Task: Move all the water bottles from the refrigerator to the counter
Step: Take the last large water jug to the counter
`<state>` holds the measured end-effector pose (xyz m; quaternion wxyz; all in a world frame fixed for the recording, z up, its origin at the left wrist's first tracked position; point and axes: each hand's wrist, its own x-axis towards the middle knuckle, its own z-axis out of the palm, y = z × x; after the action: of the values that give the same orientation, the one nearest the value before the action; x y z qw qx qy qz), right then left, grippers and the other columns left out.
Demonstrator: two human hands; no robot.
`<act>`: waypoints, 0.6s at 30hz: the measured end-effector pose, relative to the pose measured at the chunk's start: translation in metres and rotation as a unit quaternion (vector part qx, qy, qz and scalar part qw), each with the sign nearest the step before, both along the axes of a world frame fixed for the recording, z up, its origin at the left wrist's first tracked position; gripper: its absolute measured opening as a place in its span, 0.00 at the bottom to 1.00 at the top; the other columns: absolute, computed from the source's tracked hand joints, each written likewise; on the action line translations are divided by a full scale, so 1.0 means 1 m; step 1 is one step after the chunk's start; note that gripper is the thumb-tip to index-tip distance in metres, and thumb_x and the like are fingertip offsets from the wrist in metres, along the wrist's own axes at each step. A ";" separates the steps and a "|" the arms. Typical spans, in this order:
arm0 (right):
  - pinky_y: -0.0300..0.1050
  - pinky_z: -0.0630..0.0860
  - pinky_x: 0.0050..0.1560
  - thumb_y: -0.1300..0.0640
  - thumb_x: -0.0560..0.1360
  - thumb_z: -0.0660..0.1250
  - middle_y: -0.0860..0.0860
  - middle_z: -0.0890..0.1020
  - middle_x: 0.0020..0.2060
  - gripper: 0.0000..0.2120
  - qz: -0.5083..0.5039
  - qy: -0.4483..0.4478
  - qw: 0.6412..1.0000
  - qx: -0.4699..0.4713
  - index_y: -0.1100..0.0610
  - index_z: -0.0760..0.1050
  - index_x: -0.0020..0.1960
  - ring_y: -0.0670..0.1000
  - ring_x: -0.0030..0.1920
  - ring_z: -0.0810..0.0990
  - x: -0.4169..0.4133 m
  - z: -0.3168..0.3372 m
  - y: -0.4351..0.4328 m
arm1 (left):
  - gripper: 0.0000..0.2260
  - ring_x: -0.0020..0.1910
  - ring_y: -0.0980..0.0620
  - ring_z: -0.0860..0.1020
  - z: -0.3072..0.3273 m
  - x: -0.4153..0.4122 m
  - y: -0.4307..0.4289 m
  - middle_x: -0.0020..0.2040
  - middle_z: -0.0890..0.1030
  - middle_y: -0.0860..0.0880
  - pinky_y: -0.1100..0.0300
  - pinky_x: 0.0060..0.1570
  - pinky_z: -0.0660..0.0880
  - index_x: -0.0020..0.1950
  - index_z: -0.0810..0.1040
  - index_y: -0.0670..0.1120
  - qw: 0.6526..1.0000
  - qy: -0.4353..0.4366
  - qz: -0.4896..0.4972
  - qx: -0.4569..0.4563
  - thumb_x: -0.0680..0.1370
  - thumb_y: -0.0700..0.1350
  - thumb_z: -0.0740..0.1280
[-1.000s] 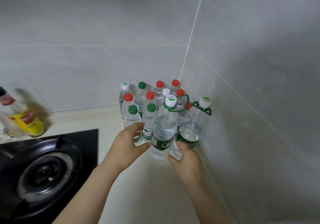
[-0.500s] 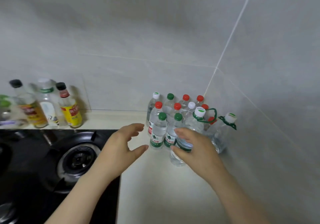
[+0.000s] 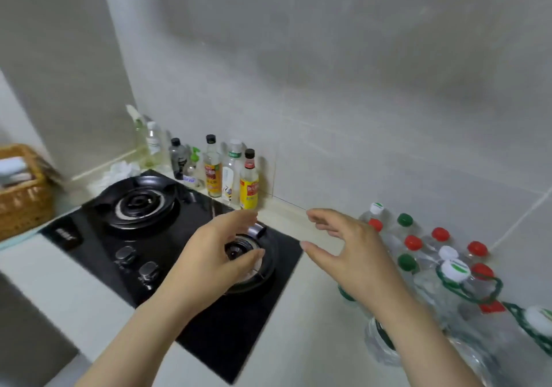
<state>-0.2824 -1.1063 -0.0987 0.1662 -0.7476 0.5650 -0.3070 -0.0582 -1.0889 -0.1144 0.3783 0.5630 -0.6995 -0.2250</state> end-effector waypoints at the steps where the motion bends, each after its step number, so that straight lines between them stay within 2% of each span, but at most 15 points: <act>1: 0.47 0.76 0.61 0.45 0.70 0.72 0.40 0.81 0.56 0.21 0.021 -0.002 1.000 -0.002 0.42 0.75 0.63 0.40 0.57 0.79 0.009 0.001 -0.001 | 0.23 0.60 0.65 0.76 0.001 0.007 0.010 0.59 0.79 0.61 0.61 0.63 0.74 0.67 0.74 0.55 1.000 -0.004 0.024 -0.005 0.72 0.48 0.74; 4: 0.47 0.77 0.60 0.42 0.69 0.70 0.40 0.82 0.55 0.22 0.081 -0.007 0.997 -0.010 0.42 0.75 0.63 0.40 0.56 0.79 0.041 0.005 -0.001 | 0.23 0.59 0.66 0.76 0.005 0.032 0.042 0.60 0.78 0.61 0.62 0.62 0.74 0.66 0.75 0.55 0.995 -0.011 0.097 -0.007 0.72 0.48 0.74; 8: 0.41 0.75 0.61 0.47 0.71 0.72 0.37 0.80 0.57 0.22 0.169 0.006 0.985 -0.020 0.42 0.74 0.64 0.37 0.57 0.77 0.089 0.016 0.010 | 0.22 0.59 0.66 0.75 0.013 0.069 0.087 0.61 0.78 0.62 0.65 0.61 0.73 0.66 0.74 0.55 0.983 -0.024 0.180 -0.016 0.73 0.49 0.74; 12: 0.37 0.73 0.62 0.48 0.73 0.72 0.39 0.79 0.59 0.23 0.251 0.030 0.967 -0.039 0.44 0.74 0.66 0.38 0.59 0.76 0.142 0.028 0.028 | 0.22 0.59 0.67 0.75 0.021 0.109 0.135 0.60 0.77 0.62 0.63 0.61 0.74 0.66 0.74 0.56 0.965 -0.036 0.258 -0.019 0.72 0.49 0.73; 15: 0.31 0.69 0.60 0.47 0.73 0.71 0.38 0.78 0.60 0.23 0.302 0.054 0.950 -0.060 0.44 0.73 0.67 0.37 0.59 0.75 0.185 0.036 0.049 | 0.23 0.60 0.63 0.75 0.027 0.140 0.178 0.61 0.77 0.62 0.60 0.62 0.74 0.66 0.73 0.58 0.950 -0.046 0.307 -0.018 0.72 0.50 0.73; 18: 0.34 0.71 0.61 0.48 0.73 0.71 0.40 0.79 0.60 0.23 0.350 0.056 0.932 -0.075 0.46 0.73 0.67 0.38 0.59 0.76 0.230 0.045 0.077 | 0.24 0.61 0.62 0.74 0.037 0.169 0.224 0.63 0.75 0.61 0.60 0.62 0.73 0.67 0.72 0.57 0.934 -0.052 0.354 -0.012 0.72 0.50 0.73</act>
<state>-0.0527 -1.0292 -0.0535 0.1740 -0.9242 0.2516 -0.2286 0.1112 -0.8653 -0.0778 0.4033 0.7802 -0.4767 -0.0382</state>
